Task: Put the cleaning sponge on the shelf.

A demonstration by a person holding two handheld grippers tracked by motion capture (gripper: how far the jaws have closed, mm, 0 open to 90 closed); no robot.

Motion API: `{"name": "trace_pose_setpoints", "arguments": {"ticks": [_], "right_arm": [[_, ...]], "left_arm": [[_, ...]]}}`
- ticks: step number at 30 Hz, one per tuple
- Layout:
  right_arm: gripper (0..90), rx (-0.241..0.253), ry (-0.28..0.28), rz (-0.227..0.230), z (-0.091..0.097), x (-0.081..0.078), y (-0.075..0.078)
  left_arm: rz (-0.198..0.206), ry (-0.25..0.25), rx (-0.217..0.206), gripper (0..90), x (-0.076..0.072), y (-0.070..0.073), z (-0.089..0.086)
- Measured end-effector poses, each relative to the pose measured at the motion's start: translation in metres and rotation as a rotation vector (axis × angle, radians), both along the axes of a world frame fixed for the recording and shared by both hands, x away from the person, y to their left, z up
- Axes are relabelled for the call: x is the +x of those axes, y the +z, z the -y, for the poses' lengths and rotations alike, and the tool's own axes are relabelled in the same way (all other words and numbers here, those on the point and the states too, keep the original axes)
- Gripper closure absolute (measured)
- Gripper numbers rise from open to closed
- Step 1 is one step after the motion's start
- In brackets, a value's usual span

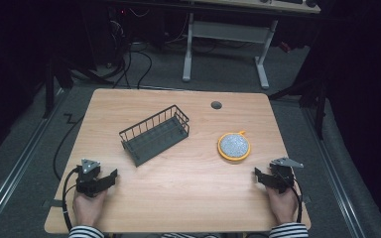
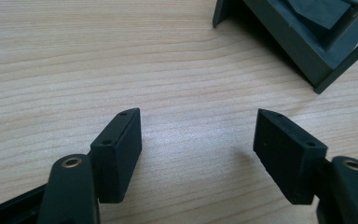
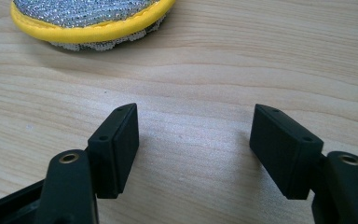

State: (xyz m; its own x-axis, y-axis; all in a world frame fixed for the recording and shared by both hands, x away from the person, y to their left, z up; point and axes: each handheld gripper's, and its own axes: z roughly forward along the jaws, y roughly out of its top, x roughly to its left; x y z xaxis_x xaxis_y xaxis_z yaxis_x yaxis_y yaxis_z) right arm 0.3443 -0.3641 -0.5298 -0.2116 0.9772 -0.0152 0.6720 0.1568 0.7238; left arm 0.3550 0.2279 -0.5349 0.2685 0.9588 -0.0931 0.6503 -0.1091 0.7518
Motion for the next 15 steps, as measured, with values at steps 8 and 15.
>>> {"name": "trace_pose_setpoints", "arguments": {"ticks": [8, 15], "right_arm": [[32.9, -0.001, 0.003, 0.001, 0.000, 0.000, 0.000], [32.8, 0.000, 0.004, 0.000, 0.000, 0.000, 0.000]], "left_arm": [[0.006, 0.000, -0.035, 31.5, -0.002, 0.012, -0.001], [0.010, -0.018, -0.060, 30.9, -0.002, 0.032, -0.005]]}}
